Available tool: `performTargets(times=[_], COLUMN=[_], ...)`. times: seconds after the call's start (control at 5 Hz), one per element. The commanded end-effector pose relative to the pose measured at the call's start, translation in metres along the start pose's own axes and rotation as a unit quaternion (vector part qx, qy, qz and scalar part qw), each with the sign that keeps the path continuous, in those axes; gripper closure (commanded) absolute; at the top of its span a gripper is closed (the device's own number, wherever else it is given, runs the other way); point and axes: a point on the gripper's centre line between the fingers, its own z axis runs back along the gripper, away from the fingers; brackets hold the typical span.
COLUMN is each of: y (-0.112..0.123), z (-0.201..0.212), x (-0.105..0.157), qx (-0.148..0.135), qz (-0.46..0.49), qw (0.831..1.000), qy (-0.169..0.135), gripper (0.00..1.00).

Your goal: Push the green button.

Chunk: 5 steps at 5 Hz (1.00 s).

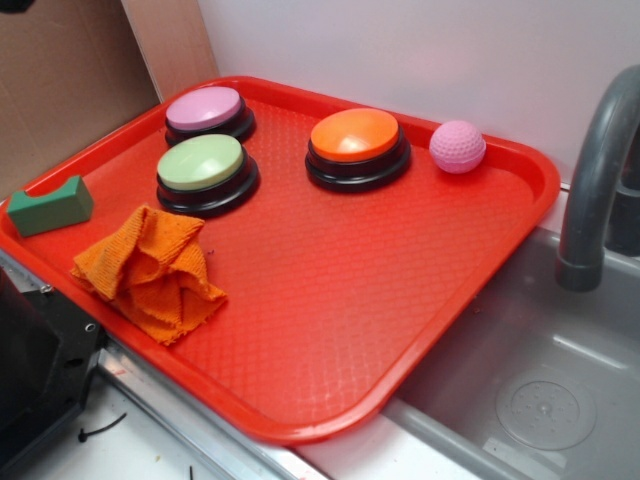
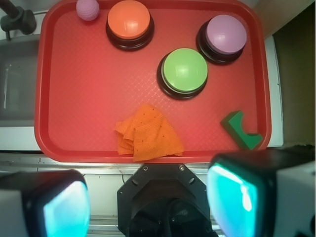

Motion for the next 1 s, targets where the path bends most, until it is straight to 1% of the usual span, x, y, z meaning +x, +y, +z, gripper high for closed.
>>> performTargets(times=[0.0,0.2,0.4,0.6,0.8], y=[0.000,0.040,0.049,0.068,0.078], z=[0.000,-0.049,-0.089,-0.121,-0.156], x=[0.000,0.047,0.096,0.115,0.124], qx=[0.000,0.048,0.093,0.078,0.066], qz=[0.000,0.023,-0.008,-0.011,-0.019], qw=[1.000,0.999,0.996,0.997,0.997], qy=[0.000,0.000,-0.003,-0.022,-0.019], gripper=[0.00,0.00,0.00,0.00,0.00])
